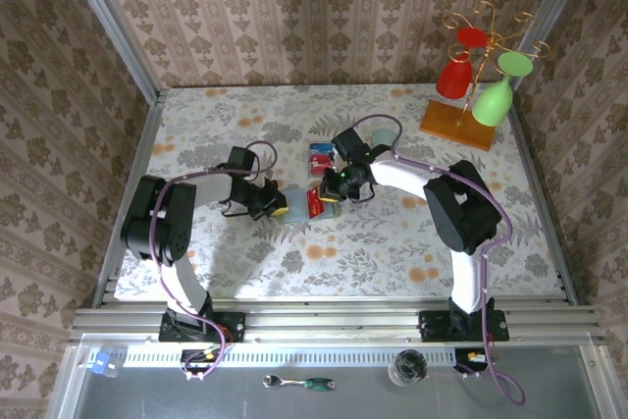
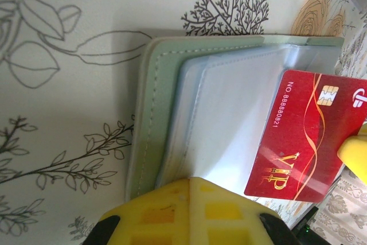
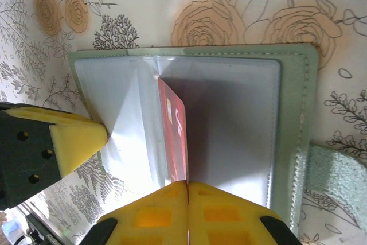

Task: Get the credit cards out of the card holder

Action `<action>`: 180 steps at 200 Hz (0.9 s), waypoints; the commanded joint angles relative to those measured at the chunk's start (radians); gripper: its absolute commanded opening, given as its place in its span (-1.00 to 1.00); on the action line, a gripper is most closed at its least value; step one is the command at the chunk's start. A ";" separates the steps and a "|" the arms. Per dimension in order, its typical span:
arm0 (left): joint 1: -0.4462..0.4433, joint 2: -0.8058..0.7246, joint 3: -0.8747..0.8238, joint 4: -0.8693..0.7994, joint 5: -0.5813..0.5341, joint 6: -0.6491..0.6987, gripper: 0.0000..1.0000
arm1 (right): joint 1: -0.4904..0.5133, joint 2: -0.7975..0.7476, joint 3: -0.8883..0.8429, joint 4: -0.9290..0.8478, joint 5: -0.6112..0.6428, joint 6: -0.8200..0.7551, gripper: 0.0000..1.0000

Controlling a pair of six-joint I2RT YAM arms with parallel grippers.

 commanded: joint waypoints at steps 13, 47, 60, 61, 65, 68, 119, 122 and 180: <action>0.008 0.006 -0.013 -0.040 -0.024 0.016 -1.00 | 0.026 -0.006 0.059 -0.078 0.069 -0.024 -0.85; 0.008 0.008 -0.014 -0.037 -0.022 0.016 -1.00 | 0.041 -0.002 0.070 -0.086 0.078 -0.016 -0.77; 0.008 0.012 -0.016 -0.033 -0.022 0.016 -1.00 | 0.046 0.001 0.075 -0.089 0.080 -0.013 -0.74; 0.008 0.012 -0.016 -0.034 -0.022 0.016 -1.00 | 0.046 0.003 0.076 -0.089 0.080 -0.012 -0.74; 0.008 0.012 -0.016 -0.031 -0.022 0.016 -1.00 | 0.047 0.003 0.077 -0.089 0.079 -0.011 -0.74; 0.008 0.012 -0.015 -0.032 -0.022 0.016 -1.00 | 0.048 0.005 0.077 -0.090 0.078 -0.011 -0.74; 0.008 0.015 -0.018 -0.026 -0.022 0.017 -1.00 | 0.060 0.004 0.070 -0.092 0.071 -0.001 -0.71; 0.008 0.015 -0.020 -0.026 -0.022 0.016 -1.00 | 0.061 0.004 0.069 -0.092 0.071 0.000 -0.71; 0.008 0.015 -0.027 -0.018 -0.022 0.013 -1.00 | 0.065 0.012 0.063 -0.080 0.065 0.010 -0.72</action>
